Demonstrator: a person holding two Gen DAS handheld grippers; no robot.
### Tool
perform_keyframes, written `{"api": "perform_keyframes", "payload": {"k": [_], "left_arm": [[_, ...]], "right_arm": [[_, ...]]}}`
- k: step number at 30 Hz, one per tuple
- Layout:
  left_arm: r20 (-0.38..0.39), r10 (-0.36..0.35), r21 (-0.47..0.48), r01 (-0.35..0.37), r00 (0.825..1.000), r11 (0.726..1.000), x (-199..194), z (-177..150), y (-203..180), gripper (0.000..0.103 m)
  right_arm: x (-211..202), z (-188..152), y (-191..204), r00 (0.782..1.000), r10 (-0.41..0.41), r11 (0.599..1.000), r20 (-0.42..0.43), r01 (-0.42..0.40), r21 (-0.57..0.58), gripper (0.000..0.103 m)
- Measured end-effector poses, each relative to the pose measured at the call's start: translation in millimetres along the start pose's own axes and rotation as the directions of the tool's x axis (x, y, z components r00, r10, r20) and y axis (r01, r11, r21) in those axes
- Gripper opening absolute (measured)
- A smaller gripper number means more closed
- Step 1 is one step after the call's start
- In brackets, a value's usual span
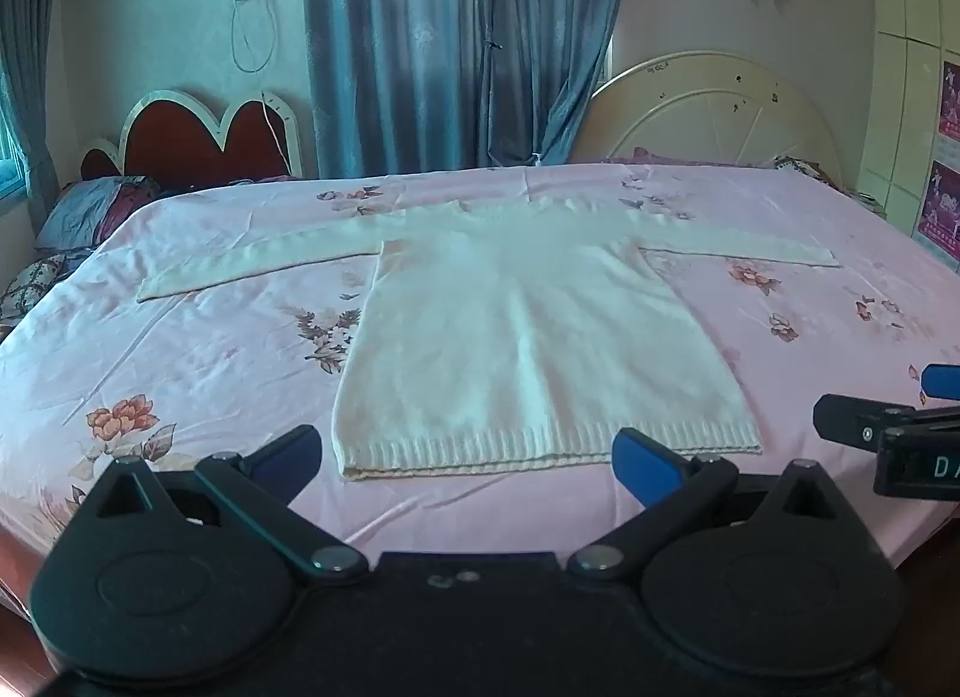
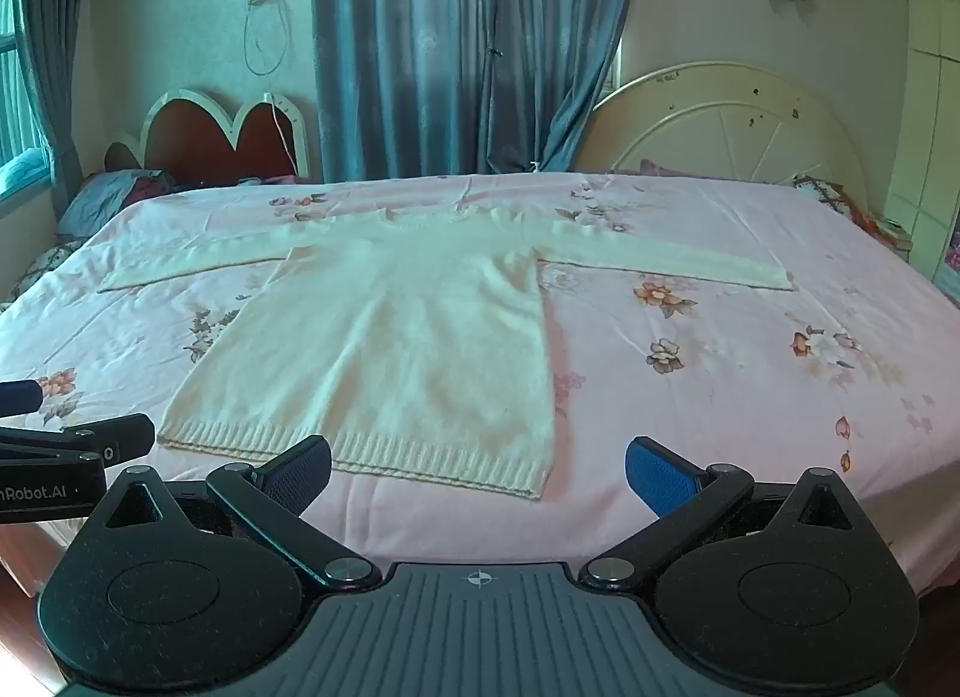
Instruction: Fold small clothes
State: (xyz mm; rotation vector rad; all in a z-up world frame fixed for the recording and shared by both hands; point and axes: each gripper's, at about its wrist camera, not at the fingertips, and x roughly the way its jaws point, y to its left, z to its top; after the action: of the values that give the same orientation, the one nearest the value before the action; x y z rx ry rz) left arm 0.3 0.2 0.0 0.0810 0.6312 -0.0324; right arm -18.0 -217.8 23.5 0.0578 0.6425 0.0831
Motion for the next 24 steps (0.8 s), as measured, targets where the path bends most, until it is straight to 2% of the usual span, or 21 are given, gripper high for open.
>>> {"api": "perform_keyframes", "payload": {"k": [24], "left_arm": [[0.008, -0.011, 0.001, 0.011, 1.000, 1.000, -2.6, 3.0, 4.5, 0.103]], "right_arm": [[-5.0, 4.5, 4.0, 1.000, -0.002, 1.000, 0.008, 0.002, -0.004, 0.103]]}}
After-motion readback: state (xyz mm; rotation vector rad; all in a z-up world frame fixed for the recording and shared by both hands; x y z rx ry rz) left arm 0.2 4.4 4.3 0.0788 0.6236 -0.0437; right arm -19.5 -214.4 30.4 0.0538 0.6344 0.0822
